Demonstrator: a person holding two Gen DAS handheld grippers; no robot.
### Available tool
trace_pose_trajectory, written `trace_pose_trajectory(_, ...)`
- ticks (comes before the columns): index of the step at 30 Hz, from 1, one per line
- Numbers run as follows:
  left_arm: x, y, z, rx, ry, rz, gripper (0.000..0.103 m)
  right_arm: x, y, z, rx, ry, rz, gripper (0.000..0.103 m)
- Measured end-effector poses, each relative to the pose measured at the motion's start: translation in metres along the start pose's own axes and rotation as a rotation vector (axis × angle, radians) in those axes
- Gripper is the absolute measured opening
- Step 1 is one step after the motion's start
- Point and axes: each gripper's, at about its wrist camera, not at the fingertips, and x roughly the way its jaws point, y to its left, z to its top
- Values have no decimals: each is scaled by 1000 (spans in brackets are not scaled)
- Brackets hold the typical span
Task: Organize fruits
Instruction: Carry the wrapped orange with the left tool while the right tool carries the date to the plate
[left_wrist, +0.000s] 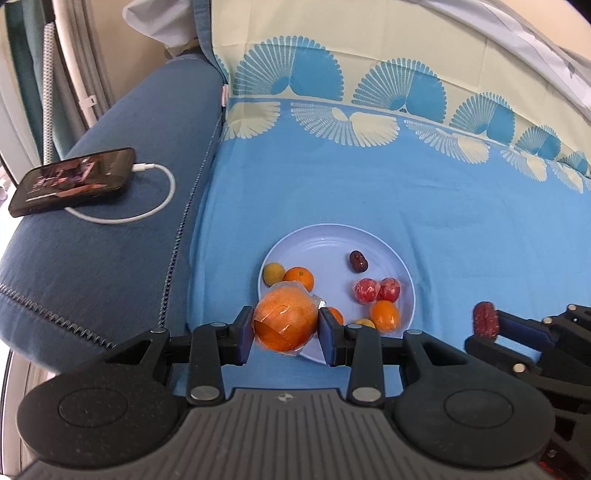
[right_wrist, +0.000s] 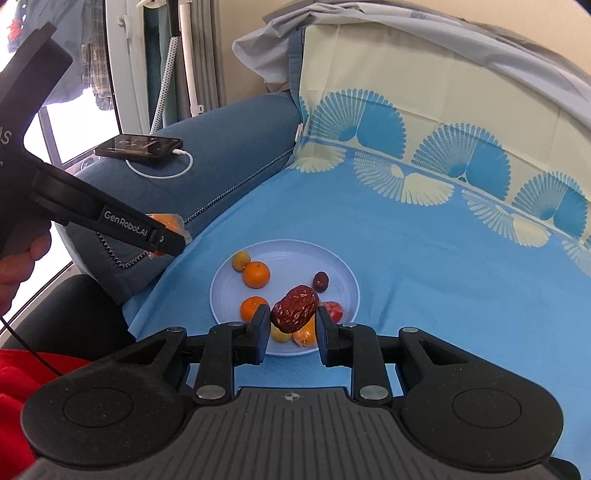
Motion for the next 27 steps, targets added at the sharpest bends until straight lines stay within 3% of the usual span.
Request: trace_pose_trajectory(27, 138, -19, 59, 92, 134, -19, 40, 147, -37, 28, 51, 138, 34, 27)
